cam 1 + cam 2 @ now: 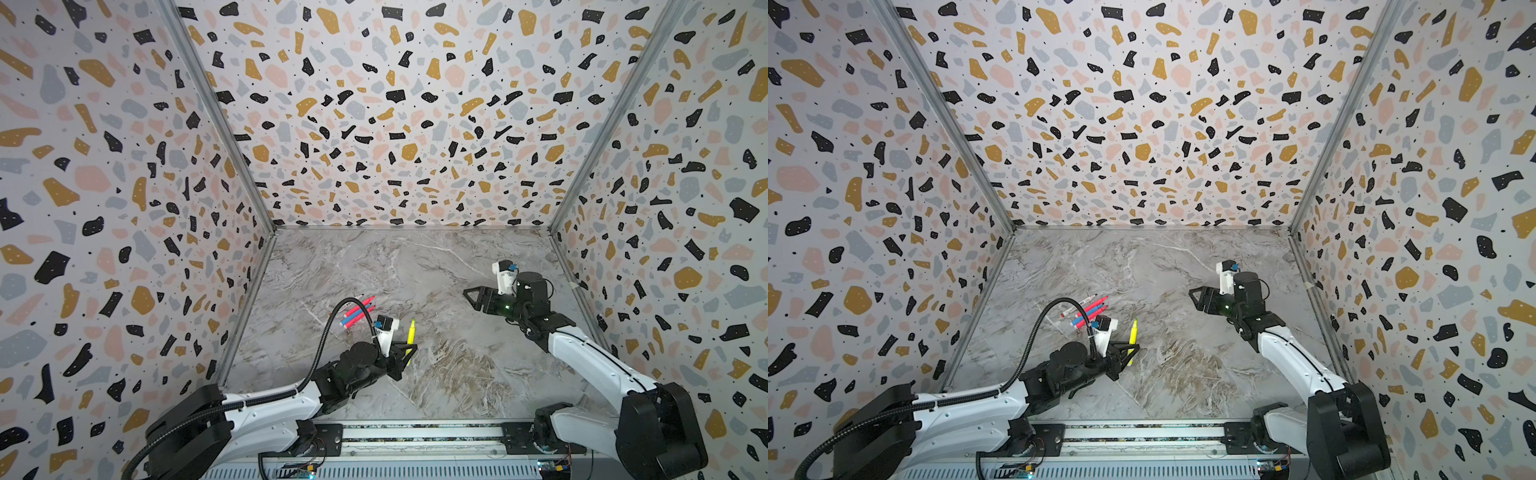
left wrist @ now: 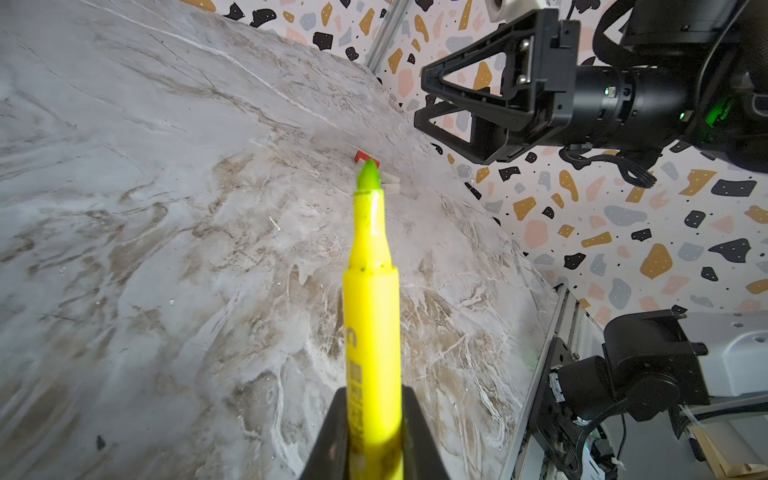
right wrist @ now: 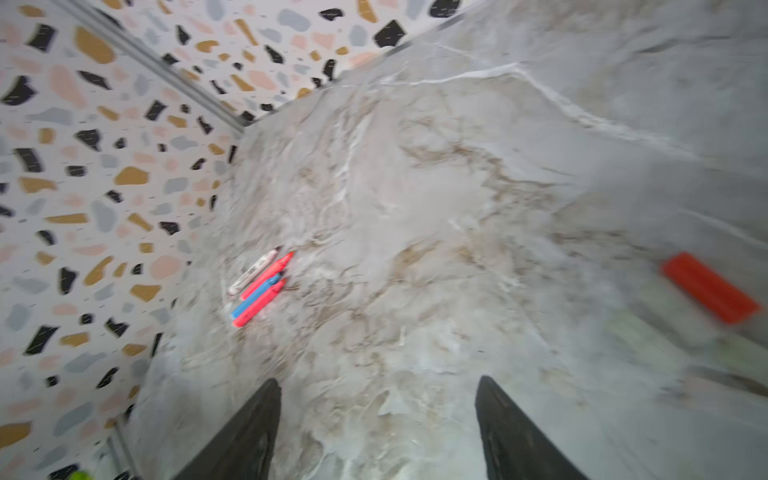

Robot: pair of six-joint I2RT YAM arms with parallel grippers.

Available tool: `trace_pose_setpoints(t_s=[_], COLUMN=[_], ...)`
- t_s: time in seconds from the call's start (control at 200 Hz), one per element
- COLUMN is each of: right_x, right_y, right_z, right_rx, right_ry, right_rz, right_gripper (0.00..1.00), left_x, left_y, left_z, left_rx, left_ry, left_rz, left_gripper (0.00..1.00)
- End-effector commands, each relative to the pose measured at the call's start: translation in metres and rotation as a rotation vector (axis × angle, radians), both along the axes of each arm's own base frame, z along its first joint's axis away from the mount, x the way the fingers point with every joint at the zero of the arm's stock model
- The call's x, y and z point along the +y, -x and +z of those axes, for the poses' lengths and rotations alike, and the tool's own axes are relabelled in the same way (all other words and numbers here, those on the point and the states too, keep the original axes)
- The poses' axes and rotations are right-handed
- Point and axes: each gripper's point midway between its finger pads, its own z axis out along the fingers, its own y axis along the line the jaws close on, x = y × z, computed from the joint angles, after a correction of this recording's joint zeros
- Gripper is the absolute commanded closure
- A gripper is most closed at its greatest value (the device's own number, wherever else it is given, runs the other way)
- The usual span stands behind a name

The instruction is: Insert the pens into the pen caps

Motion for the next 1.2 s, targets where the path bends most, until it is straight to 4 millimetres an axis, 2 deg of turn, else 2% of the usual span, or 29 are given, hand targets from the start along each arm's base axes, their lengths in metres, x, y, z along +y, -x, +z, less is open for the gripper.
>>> trace_pose_setpoints(t_s=[0.0,0.09,0.175,0.335,0.451,0.671,0.881,1.191], right_x=[-0.042,-0.061,-0.070,-0.053,-0.058,-0.064,-0.059,-0.050], right_y=[-0.015,-0.031,-0.040,-0.046,-0.049,-0.053,-0.057,-0.054], right_z=[-0.025,-0.040,-0.050,-0.063,-0.074,-0.082,-0.085,-0.101], right_rx=[0.086,0.134,0.163,0.174,0.197,0.213,0.214,0.245], right_ry=[0.208,0.281,0.300,0.253,0.298,0.354,0.397,0.413], right_rz=[-0.109,-0.157,-0.178,-0.096,-0.094,-0.088,-0.068,-0.020], right_gripper=[0.26,0.26,0.26,0.27,0.29,0.29,0.31,0.35], left_x=[0.002,0.005,0.007,0.011,0.012,0.013,0.016,0.016], left_y=[0.005,0.007,0.009,0.010,0.011,0.011,0.012,0.012], left_z=[-0.003,-0.005,-0.007,-0.011,-0.012,-0.015,-0.018,-0.019], left_rx=[-0.007,-0.001,0.006,0.013,0.014,0.014,0.022,0.025], left_ry=[-0.001,-0.003,-0.006,-0.003,-0.003,-0.009,0.001,0.003], left_rz=[-0.019,-0.018,-0.018,-0.008,-0.007,-0.009,0.002,0.005], left_gripper=[1.00,1.00,1.00,1.00,1.00,1.00,1.00,1.00])
